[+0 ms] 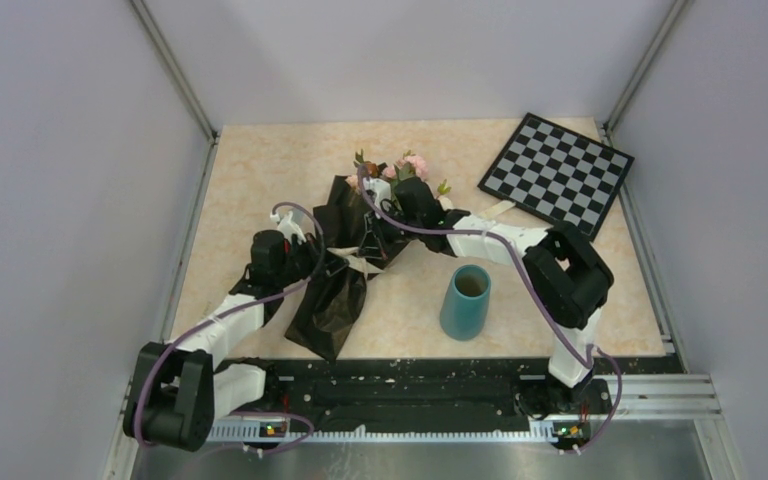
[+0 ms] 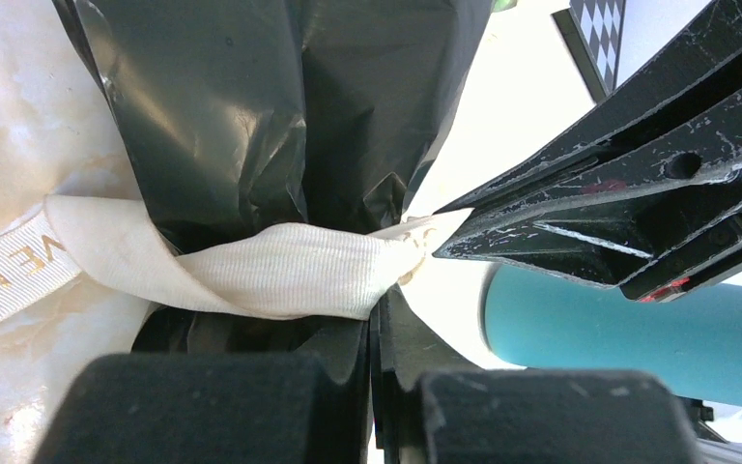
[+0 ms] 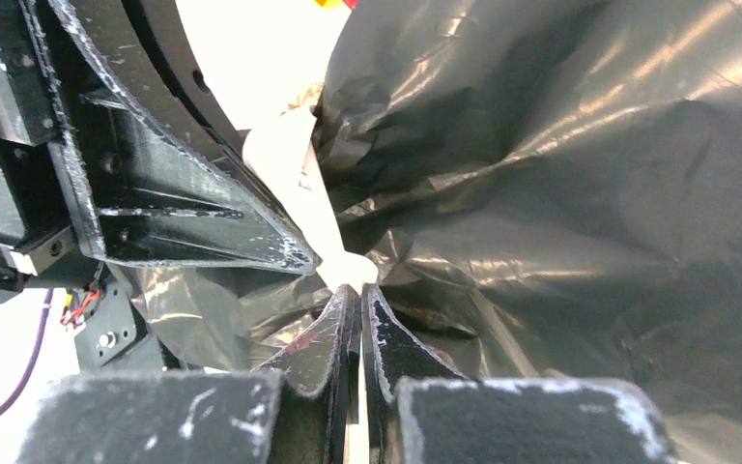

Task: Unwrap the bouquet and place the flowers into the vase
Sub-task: Untie the ribbon from the wrapping paper.

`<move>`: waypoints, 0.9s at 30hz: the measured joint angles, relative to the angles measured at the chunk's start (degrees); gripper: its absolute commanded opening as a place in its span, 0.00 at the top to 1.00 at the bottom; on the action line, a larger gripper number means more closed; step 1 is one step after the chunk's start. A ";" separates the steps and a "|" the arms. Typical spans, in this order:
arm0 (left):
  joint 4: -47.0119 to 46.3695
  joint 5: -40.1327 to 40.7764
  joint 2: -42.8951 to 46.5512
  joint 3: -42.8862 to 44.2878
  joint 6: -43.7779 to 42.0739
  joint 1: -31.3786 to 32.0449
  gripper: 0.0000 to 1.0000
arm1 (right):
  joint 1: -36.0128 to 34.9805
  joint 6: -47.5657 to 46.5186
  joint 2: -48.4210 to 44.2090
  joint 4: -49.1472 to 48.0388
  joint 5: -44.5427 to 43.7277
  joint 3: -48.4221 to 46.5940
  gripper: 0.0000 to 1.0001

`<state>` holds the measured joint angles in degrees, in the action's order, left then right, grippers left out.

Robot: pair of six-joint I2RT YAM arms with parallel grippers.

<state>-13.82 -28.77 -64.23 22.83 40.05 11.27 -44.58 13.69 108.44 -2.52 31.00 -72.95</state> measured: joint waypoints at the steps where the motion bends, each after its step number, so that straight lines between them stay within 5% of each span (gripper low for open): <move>1: 0.15 -0.02 0.07 0.07 0.31 0.00 1.00 | 0.00 0.04 -0.42 0.07 -0.59 0.44 1.00; 13: 8.24 3.39 5.35 4.46 0.66 -1.14 1.00 | 0.46 1.49 -6.97 -0.39 -9.42 8.09 1.00; 27: 12.15 2.38 4.26 5.03 3.37 -11.23 1.00 | 3.19 5.31 -10.58 -1.03 -20.70 12.57 1.00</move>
<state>-1.67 -26.39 -59.96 27.86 43.42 0.03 -41.39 19.00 97.86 -3.55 10.31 -60.38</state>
